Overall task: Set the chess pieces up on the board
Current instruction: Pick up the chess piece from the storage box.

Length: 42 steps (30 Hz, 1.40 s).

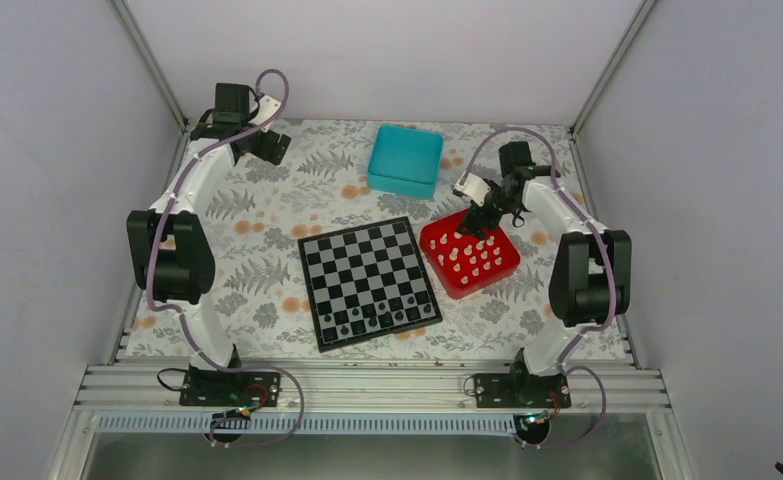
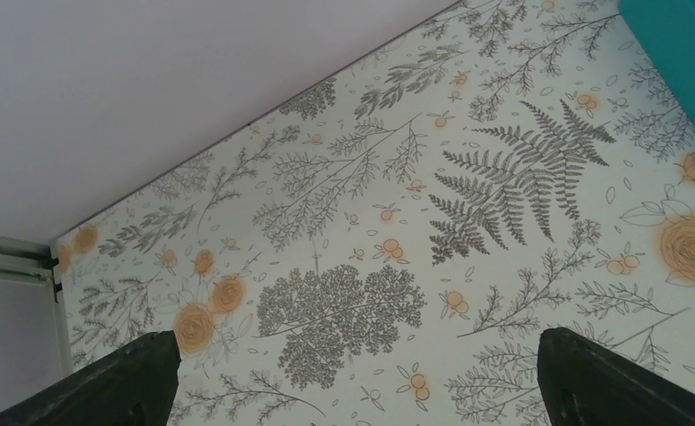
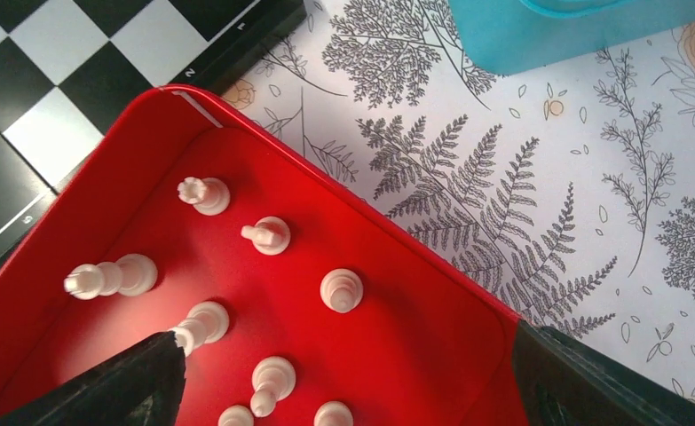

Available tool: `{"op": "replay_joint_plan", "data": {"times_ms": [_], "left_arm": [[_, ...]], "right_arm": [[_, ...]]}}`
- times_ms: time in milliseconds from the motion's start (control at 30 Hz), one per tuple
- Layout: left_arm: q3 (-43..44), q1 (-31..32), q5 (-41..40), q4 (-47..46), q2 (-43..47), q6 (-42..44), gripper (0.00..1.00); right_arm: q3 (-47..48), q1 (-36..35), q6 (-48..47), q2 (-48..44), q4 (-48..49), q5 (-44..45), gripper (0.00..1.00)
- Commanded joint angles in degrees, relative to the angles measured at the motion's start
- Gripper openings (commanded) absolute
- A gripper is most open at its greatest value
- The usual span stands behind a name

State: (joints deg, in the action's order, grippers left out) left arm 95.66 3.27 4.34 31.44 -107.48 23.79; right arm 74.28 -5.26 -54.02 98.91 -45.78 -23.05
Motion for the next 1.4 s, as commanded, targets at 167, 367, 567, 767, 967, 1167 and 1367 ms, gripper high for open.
{"op": "replay_joint_plan", "data": {"times_ms": [167, 367, 567, 767, 967, 1167, 1367], "left_arm": [[-2.0, 0.2, 2.1, -3.6, 4.1, -0.1, 1.00], [-1.7, 0.2, 4.2, -3.9, 4.0, -0.7, 1.00], [-1.8, 0.2, 4.4, -4.4, 3.8, -1.1, 1.00], [-2.4, 0.2, 4.3, -4.9, 3.7, -1.1, 1.00], [-2.8, 0.2, 3.8, -5.4, 4.2, -1.1, 1.00], [-4.1, 0.2, 3.8, -6.1, 4.8, -1.1, 1.00], [-4.8, 0.2, 3.4, -6.6, 5.3, -0.9, 1.00]], "right_arm": [[-0.8, -0.3, 3.4, 2.6, 3.7, 3.8, 0.93], [-0.3, -0.4, 3.4, 4.2, 2.6, 4.3, 0.84], [1.6, -0.7, 4.0, 7.3, -0.7, 3.9, 0.70], [0.8, -1.1, 4.0, 8.0, -0.2, 3.6, 0.68], [1.2, -1.4, 4.5, 8.6, 1.0, 3.0, 0.63], [2.2, -2.7, 4.9, 10.4, 1.0, 3.4, 0.57], [2.4, -3.5, 5.5, 11.0, 1.4, 3.4, 0.51]]}}
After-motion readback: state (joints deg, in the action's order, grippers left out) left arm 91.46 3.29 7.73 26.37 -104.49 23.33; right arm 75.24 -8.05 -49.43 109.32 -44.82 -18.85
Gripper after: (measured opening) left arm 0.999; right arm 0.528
